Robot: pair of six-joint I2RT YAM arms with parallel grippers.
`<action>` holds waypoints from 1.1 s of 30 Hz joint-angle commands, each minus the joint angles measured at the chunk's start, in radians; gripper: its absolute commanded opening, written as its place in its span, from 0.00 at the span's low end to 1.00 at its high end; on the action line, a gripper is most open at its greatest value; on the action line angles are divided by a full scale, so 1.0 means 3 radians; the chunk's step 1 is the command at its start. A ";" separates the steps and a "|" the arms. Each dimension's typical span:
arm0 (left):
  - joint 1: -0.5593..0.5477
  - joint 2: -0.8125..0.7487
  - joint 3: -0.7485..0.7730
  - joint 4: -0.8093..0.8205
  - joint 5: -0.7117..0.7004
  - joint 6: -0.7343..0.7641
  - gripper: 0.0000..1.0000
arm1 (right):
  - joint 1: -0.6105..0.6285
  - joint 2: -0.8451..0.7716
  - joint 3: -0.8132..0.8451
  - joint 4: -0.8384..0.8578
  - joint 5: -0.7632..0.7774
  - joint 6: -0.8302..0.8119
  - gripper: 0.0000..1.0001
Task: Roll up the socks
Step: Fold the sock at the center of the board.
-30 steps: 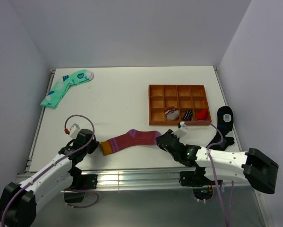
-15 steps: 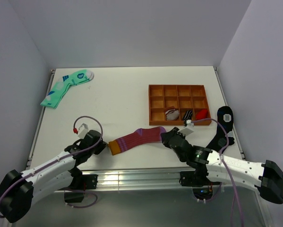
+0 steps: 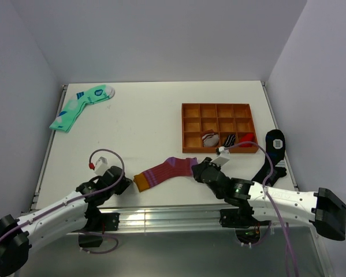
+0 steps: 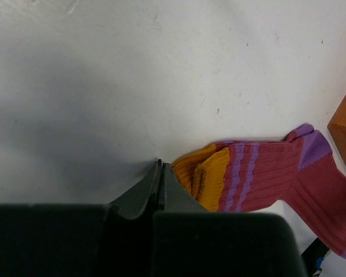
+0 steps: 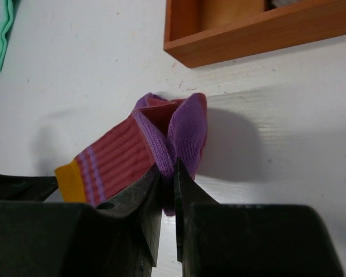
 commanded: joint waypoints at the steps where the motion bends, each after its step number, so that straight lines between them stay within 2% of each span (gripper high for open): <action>1: -0.0057 -0.0140 0.0016 -0.0361 -0.0197 -0.0168 0.00 | 0.0104 0.0110 0.0229 0.0121 0.0162 -0.0045 0.17; 8: -0.0073 -0.0264 0.0051 -0.0469 -0.0105 -0.0128 0.00 | 0.0237 0.0320 0.0377 0.0137 0.0223 -0.0060 0.17; 15: -0.0129 -0.0039 -0.0066 -0.0019 0.0074 -0.0158 0.00 | 0.0380 0.0596 0.0592 0.0259 0.0294 -0.0117 0.16; 22: -0.0282 0.0191 0.0000 0.0165 0.0008 -0.0214 0.00 | 0.0478 0.0826 0.0807 0.0382 0.0239 -0.0173 0.17; 33: -0.0323 0.0207 0.0010 0.0175 -0.0044 -0.0219 0.00 | 0.0651 0.1583 0.1201 0.0694 0.0070 -0.0204 0.16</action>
